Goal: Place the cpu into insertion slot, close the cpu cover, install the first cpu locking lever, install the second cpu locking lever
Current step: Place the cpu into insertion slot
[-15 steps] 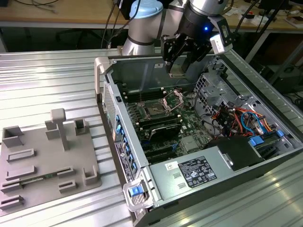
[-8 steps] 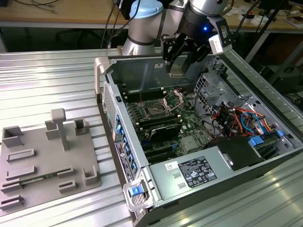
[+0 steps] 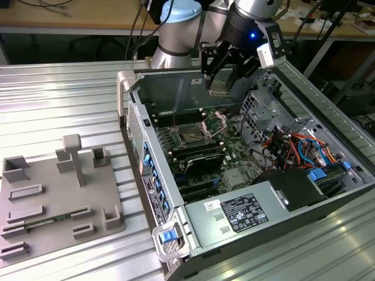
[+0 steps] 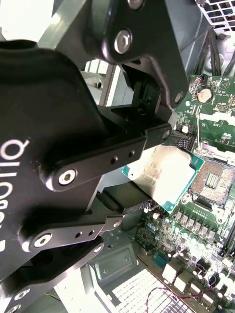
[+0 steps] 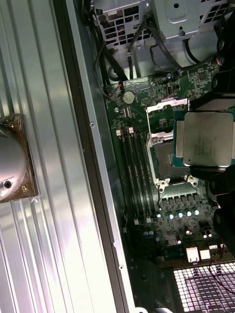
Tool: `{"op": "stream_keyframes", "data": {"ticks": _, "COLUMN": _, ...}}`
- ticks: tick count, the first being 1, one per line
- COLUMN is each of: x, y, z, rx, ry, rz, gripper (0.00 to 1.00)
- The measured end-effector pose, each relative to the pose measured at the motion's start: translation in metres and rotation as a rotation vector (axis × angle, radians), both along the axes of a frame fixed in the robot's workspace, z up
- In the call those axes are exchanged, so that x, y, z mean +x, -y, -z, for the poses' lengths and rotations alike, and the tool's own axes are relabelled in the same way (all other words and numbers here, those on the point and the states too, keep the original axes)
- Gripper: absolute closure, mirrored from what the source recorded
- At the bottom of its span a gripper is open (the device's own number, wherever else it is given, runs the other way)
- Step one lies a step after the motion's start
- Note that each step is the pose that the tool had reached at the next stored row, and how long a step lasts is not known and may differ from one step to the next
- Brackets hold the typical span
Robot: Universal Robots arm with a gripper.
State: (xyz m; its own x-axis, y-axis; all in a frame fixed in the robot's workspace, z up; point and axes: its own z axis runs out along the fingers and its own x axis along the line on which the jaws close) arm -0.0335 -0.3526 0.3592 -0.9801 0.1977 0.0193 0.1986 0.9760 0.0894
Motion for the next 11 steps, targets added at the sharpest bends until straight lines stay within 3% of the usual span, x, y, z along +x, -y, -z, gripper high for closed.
{"op": "stream_keyframes", "data": {"ticks": 8, "x": 0.0, "y": 0.0, "z": 0.0, "rx": -0.0001, "ry": 0.0, "rz": 0.001, "gripper": 0.45}}
{"op": "stream_keyframes", "data": {"ticks": 11, "x": 0.0, "y": 0.0, "z": 0.0002, "rx": -0.0002, "ry": -0.0001, "rz": 0.018, "gripper": 0.45}}
